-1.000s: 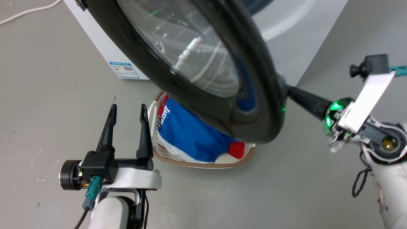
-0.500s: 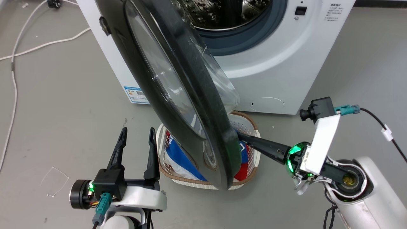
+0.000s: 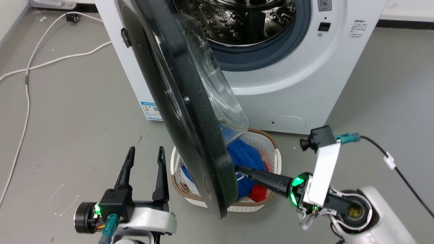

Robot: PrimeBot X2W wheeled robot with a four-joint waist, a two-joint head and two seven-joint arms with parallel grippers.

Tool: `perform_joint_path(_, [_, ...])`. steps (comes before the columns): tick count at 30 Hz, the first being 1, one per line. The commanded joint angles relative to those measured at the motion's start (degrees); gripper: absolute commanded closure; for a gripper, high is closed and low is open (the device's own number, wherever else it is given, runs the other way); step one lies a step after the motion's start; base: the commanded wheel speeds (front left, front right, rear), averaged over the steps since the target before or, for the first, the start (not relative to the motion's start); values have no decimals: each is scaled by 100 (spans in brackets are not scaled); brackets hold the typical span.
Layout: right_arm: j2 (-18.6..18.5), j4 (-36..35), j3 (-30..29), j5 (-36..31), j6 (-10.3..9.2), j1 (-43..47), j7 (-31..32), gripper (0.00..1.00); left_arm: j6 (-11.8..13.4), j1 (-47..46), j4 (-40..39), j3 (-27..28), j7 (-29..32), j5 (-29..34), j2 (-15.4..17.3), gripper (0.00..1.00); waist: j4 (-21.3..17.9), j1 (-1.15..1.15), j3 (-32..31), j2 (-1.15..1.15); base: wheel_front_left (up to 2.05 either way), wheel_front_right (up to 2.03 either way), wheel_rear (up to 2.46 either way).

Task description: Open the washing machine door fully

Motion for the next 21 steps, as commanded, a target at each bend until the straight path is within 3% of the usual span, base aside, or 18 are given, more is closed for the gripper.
perform_joint_path(1, [61,5,30,45,17,108,5,100,21,68,14,12,-16,3,-1,0,-29,1,-37,0,0,0,0])
perform_joint_path(10, [160,-299,-520,70,17,680,-755,100,-32,360,74,105,-16,58,0,0,-214,1,-461,0,0,0,0])
perform_joint_path(21, [446,-1073,-1639,-603,17,1345,-3160,100,-44,579,11,192,-16,87,-1,0,-365,1,-741,0,0,0,0])
